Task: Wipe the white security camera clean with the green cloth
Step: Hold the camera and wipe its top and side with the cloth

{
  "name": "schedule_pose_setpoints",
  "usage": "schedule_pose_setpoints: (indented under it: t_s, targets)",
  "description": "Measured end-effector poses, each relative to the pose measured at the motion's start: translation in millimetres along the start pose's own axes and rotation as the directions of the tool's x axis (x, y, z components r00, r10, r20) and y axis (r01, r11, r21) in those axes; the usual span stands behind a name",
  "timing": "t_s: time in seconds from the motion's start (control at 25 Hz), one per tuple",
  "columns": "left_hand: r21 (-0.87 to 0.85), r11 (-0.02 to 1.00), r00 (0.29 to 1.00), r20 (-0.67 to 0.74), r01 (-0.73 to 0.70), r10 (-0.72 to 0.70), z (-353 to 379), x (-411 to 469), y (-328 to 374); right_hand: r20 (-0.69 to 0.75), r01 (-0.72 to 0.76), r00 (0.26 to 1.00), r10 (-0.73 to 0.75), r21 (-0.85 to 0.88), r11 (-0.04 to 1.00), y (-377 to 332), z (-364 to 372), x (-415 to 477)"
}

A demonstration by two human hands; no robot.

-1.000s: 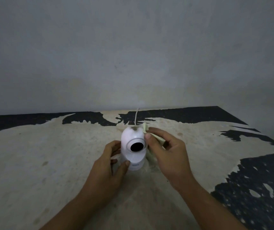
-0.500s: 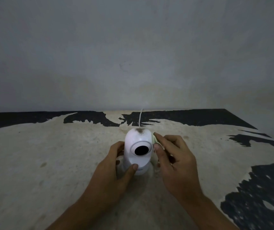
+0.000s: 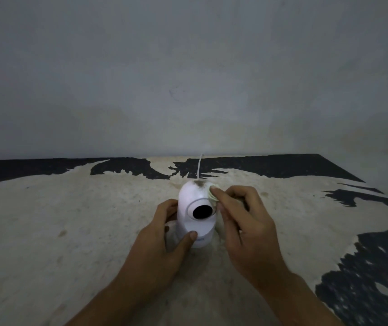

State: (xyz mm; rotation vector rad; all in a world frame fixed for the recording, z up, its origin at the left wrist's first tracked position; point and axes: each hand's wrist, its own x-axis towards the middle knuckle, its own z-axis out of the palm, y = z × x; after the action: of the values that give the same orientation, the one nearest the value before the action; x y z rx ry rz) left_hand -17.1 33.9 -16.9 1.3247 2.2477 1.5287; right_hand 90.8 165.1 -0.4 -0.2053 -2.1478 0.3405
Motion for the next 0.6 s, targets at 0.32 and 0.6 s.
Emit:
schedule_pose_setpoints:
  t_s: [0.32, 0.6]
  targets:
    - [-0.013, 0.998, 0.998, -0.012, 0.056, -0.056, 2.6, 1.6, 1.6, 0.068, 0.111, 0.992, -0.102, -0.145, 0.983, -11.2, 1.2, 3.5]
    - [-0.015, 0.998, 0.998, -0.022, 0.063, -0.064, 1.9, 1.4, 2.9, 0.034, 0.093, 0.996, -0.088, -0.183, 0.979, -12.4, 4.0, 3.8]
